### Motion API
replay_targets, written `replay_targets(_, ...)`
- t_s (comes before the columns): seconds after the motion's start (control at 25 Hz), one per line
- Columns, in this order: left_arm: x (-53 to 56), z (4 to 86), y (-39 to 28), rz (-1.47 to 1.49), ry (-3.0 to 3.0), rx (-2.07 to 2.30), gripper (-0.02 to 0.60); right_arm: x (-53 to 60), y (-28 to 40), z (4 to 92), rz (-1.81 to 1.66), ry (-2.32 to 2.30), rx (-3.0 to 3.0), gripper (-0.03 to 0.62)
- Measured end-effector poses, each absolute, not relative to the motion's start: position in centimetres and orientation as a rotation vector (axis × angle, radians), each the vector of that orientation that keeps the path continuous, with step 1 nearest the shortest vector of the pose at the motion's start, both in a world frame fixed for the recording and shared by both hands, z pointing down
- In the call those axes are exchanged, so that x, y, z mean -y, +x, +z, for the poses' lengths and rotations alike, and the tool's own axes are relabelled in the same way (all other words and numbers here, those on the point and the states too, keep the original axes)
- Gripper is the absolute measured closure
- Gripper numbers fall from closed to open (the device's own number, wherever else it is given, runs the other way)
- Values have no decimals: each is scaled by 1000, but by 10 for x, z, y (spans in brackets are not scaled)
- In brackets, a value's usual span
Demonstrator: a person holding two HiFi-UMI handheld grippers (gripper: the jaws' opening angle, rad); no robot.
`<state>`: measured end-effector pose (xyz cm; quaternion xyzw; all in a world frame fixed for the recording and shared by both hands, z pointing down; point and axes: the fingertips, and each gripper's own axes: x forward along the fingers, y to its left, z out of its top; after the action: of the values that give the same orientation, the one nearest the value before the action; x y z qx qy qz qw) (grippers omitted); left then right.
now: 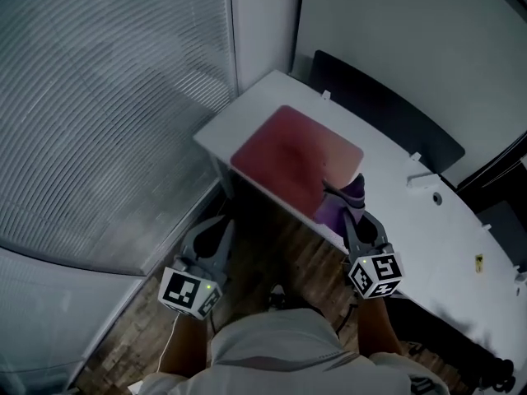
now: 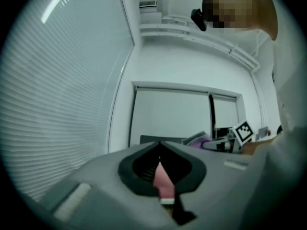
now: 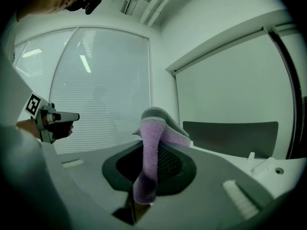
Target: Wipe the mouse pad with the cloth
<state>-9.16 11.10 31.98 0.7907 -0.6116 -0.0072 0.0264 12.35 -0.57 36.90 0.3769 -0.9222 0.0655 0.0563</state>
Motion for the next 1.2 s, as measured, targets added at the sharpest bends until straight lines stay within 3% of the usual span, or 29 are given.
replay_targets(0.68, 114, 356, -125, 3, 2594, 1636, 580, 181, 114, 404, 260, 1383, 2648, 546)
replay_targets(1.2, 267, 407, -234, 33, 2683, 1381, 580, 310, -20, 461, 389, 1470, 2505, 546)
